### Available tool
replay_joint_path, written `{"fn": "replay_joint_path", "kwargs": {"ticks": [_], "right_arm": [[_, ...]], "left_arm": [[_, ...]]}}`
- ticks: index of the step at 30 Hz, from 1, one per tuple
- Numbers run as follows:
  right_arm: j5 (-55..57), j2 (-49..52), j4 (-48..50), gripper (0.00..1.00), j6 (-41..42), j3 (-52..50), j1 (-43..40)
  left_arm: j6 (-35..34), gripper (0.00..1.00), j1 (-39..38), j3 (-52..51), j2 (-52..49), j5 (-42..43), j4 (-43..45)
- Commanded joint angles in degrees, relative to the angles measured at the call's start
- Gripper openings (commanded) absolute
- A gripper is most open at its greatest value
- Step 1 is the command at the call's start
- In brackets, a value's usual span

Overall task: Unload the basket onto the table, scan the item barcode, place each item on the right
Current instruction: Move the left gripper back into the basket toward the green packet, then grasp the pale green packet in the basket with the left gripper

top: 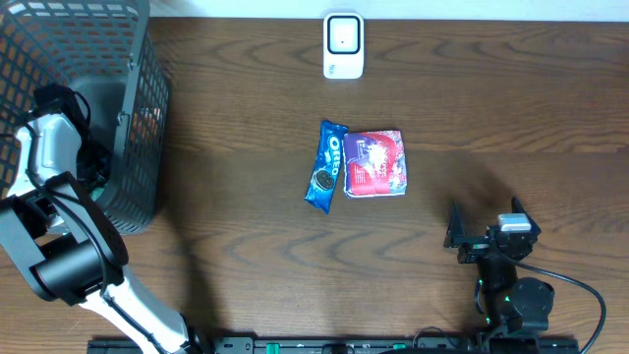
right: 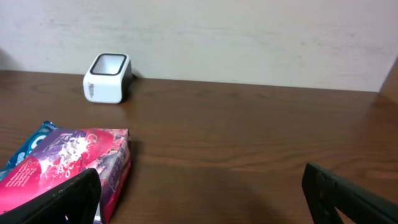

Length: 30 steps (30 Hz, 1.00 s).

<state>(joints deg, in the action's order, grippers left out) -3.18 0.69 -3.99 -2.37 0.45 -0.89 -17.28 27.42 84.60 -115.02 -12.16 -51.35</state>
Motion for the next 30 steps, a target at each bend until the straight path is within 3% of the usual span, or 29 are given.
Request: {"fn": "replay_joint_path", "kwargs": {"ticks": [1,2,12,25,30], "right_arm": [[-0.33,-0.31,-0.11,0.99,-0.26,-0.13,0.96],[-0.33,-0.31,-0.11,0.99,-0.26,-0.13,0.96],[-0.33,-0.31,-0.11,0.99,-0.26,-0.13,0.96],[-0.33,-0.31,-0.11,0.99,-0.26,-0.13,0.96],[-0.33,-0.31,-0.11,0.99,-0.26,-0.13,0.96]], "left_arm": [[0.31,0.13,0.33,-0.33,-2.47,0.5,-0.2],[0.28,0.08,0.33,-0.31,-2.4,0.5,-0.13],[-1.01,0.07,0.33,3.61,2.64,3.98,-1.33],[-1.4,0.07,0.26,4.26,28.3,7.3,5.2],[-1.2,0.07,0.26,4.24,33.59,7.41,5.18]]}}
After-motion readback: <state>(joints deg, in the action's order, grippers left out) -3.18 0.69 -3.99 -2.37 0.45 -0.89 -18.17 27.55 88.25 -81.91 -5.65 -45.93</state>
